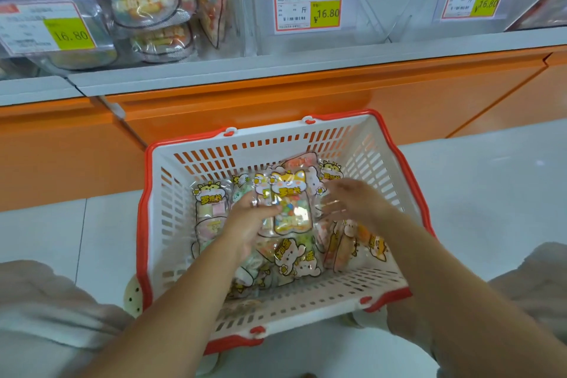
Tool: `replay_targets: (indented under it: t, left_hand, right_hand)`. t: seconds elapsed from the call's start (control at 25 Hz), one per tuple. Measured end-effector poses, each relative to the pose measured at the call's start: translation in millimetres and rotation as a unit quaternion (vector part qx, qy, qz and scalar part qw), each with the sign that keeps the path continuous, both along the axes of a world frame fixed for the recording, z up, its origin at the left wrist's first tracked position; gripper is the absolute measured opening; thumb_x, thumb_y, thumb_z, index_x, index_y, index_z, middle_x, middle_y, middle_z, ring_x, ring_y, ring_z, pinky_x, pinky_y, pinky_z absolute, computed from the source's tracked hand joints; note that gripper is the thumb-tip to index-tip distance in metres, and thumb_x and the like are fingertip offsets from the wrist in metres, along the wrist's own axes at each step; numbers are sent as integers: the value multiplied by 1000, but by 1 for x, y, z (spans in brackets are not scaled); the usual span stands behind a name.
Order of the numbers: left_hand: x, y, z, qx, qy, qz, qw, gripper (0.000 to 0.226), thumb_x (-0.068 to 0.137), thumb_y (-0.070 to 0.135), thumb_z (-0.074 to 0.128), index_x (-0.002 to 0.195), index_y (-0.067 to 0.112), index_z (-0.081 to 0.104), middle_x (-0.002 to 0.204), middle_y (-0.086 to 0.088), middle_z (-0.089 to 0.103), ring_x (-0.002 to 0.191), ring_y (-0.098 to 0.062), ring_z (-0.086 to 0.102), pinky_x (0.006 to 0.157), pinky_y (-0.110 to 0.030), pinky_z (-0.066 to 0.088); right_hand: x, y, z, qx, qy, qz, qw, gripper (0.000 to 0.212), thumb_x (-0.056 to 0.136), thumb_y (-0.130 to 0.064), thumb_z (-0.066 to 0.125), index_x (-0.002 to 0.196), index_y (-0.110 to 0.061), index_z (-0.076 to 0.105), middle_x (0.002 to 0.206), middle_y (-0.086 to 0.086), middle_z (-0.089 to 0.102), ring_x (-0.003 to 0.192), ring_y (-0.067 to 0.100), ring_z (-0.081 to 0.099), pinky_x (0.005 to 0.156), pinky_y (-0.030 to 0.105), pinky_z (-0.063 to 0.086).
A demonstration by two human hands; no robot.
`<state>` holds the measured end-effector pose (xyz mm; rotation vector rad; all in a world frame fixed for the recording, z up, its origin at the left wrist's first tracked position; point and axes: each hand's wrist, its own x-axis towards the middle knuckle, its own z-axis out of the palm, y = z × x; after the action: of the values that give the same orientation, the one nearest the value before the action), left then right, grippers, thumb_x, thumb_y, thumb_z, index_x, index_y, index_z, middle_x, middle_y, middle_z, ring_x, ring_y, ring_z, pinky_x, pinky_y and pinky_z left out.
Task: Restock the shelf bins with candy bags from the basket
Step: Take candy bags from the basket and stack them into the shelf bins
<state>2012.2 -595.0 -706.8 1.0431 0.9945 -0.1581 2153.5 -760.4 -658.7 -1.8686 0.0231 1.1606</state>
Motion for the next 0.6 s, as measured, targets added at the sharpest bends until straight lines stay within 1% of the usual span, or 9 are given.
replay_targets:
  t: [0.04, 0.08, 0.16, 0.24, 0.32, 0.4, 0.48, 0.52, 0.6]
  left_hand:
    - [-2, 3, -4, -7, -5, 17, 1000, 87, 63, 21, 86, 139, 13, 44, 127, -7, 64, 111, -27, 63, 87, -44, 52]
    - [-4, 6, -6, -9, -5, 39, 999, 72, 69, 16, 83, 132, 8, 49, 120, -6, 68, 105, -25, 66, 80, -39, 53]
    - [-8, 12, -9, -14, 2, 56, 998, 41, 77, 10, 77, 114, 10, 60, 111, -6, 71, 101, -26, 67, 78, -37, 50]
    - [-10, 14, -13, -16, -5, 59, 998, 21, 79, 9, 75, 94, 17, 63, 110, -8, 72, 104, -30, 67, 83, -41, 46]
    - [-10, 12, -13, -11, -9, 56, 998, 19, 79, 9, 75, 81, 22, 61, 103, -5, 73, 103, -30, 66, 83, -40, 44]
    - [-10, 10, -11, -1, -6, 50, 999, 19, 79, 10, 75, 79, 22, 61, 95, -1, 73, 99, -27, 66, 82, -37, 45]
    - [-10, 7, -8, -2, -16, 47, 999, 18, 79, 9, 75, 84, 21, 62, 93, 0, 73, 97, -26, 65, 78, -34, 45]
    - [-10, 5, -7, -4, -22, 44, 999, 18, 80, 9, 75, 88, 20, 63, 96, 0, 73, 99, -26, 66, 78, -34, 45]
    - [-11, 2, -4, -12, -31, 35, 999, 23, 80, 9, 74, 96, 21, 64, 104, 2, 72, 105, -24, 65, 87, -38, 43]
  right_hand:
    - [13, -7, 3, -33, 7, -19, 999, 35, 99, -17, 53, 131, -3, 52, 117, 24, 60, 89, 32, 66, 77, 38, 58]
    - [24, -14, 9, -75, 12, -16, 997, 35, 100, -12, 49, 134, -4, 49, 122, 24, 58, 91, 33, 65, 80, 39, 58]
    - [39, -21, 13, -173, -32, 74, 982, 36, 98, -4, 48, 134, -4, 50, 129, 20, 55, 98, 33, 65, 84, 35, 57]
    - [40, -18, 16, -265, -95, 221, 934, 28, 93, -2, 56, 120, -2, 58, 123, 17, 61, 93, 26, 66, 70, 24, 58]
    - [33, -13, 12, -349, -146, 316, 870, 4, 90, -4, 59, 91, -4, 62, 100, 15, 68, 76, 24, 67, 64, 27, 58]
    - [23, -10, 2, -414, -182, 375, 809, 12, 90, -3, 55, 79, -6, 57, 77, 8, 61, 67, 21, 63, 66, 31, 56]
    - [11, -8, -6, -453, -204, 413, 764, 6, 90, -5, 53, 88, -8, 57, 77, 2, 53, 78, 21, 59, 72, 31, 49]
    - [7, -9, -11, -472, -203, 425, 745, 11, 90, -7, 52, 97, -10, 60, 83, 1, 54, 87, 22, 59, 74, 31, 46]
    - [-1, -12, -13, -490, -200, 445, 722, 23, 91, -7, 49, 110, -12, 62, 92, 0, 58, 97, 22, 59, 75, 30, 44]
